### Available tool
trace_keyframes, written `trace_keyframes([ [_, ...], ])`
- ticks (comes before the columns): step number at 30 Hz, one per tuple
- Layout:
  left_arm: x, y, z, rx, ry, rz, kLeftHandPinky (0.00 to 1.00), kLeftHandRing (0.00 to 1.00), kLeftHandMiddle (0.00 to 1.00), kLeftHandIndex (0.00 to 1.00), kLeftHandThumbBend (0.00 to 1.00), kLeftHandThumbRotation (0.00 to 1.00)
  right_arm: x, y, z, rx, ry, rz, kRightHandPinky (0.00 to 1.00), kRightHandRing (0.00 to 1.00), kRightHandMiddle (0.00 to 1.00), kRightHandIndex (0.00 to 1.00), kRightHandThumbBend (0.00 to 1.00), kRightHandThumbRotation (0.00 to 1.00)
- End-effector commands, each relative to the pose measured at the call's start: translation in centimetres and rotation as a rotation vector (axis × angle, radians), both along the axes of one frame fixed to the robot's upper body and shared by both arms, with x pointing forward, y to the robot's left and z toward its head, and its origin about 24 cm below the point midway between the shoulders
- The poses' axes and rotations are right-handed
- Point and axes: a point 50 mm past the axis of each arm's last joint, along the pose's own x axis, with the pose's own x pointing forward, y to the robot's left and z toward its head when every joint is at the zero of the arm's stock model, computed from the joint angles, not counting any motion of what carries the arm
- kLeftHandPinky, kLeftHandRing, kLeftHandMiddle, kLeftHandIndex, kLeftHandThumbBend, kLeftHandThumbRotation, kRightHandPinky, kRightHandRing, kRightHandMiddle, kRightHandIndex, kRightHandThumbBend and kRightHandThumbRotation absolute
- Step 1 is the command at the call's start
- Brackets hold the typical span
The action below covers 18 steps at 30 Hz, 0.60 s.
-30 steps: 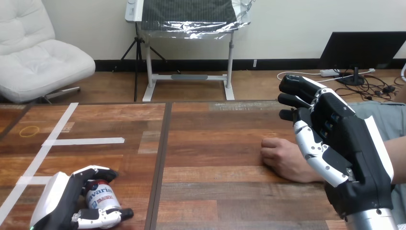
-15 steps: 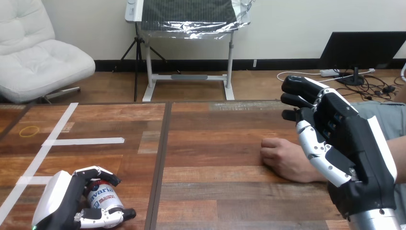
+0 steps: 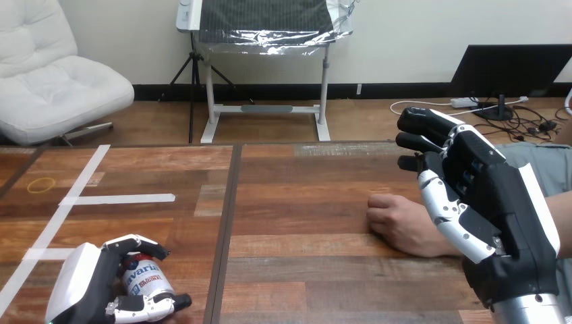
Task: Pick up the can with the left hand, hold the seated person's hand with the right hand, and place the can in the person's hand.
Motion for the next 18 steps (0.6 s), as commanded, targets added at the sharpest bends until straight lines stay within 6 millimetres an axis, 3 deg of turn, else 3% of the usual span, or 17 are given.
trace_keyframes([
  [1,0.51,-0.26,0.08,-0.008,-0.021,0.003,0.41,0.47,0.53,0.57,0.65,0.00,0.42,0.27,1.73,-0.009,-0.091,0.020,0.73,0.79,0.79,0.74,0.04,0.00],
  [18,0.59,-0.55,0.22,-0.065,-0.079,0.033,0.41,0.47,0.54,0.58,0.65,0.00,0.52,0.32,1.73,-0.006,-0.097,0.020,0.69,0.77,0.78,0.75,0.03,0.00],
])
